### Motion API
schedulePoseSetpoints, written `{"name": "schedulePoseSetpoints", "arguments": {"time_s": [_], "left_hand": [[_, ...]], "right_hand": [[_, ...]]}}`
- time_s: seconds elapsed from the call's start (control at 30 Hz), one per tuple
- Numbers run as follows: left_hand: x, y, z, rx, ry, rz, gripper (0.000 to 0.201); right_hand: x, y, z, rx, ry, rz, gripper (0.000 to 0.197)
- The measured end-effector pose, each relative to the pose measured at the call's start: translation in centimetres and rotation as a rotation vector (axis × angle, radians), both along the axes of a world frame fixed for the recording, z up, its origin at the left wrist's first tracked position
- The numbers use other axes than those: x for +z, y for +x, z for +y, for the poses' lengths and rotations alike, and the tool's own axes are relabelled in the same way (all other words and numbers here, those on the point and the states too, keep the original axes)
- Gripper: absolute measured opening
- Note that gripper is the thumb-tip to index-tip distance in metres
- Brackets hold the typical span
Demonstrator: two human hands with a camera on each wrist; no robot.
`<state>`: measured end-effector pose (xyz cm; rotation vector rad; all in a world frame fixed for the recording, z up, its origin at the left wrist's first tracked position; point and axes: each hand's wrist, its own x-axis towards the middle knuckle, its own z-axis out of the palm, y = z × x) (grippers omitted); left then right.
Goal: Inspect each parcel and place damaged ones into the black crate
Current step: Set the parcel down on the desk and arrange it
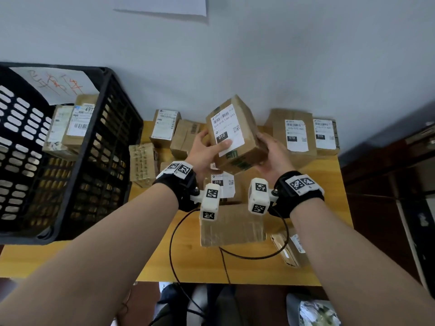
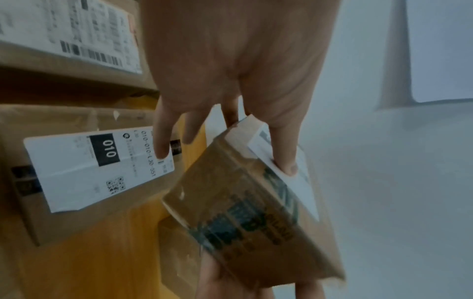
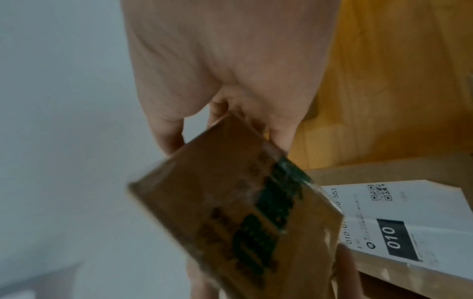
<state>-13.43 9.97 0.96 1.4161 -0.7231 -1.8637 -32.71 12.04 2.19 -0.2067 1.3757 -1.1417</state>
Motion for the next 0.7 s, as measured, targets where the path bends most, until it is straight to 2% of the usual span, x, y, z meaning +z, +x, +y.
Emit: {"name": "schedulePoseSetpoints", "arguments": {"time_s": [0.17,0.27,0.33,0.43,0.57,0.7], "left_hand": [[-1.6,-3.2,-0.6,-0.042,0.033,-0.019,0.097],[-3.2,-5.0,-1.9,-0.033,0.038,-0.068,0.095],[-4.2,-6.5,-3.1,-0.016,0.025,-0.114,0.091],[-5.9,-8.8,-5.5,0.003,-0.001,-0.149,0.085],[-7.4,-11.6,-8.7,-0.01,-0.053,-0.293,0.076],[-9.3,-12.2,-11.0,-0.034,-0.048,-0.377,0.07]], "right_hand": [[-2.1,-2.6,-0.2,0.043,0.052,0.031,0.028],[-3.1,-4.5,-1.4,0.113,0.101,0.209,0.016],[-4.1,-6.0,-2.3,0.156,0.106,0.366,0.016],[-5.3,-8.4,-3.3,0.097,0.1,0.476,0.016],[-6.6,-11.2,-4.2,0.01,0.123,0.422,0.018],[-7.3,-12.5,-4.7,-0.022,0.12,0.383,0.017]]}}
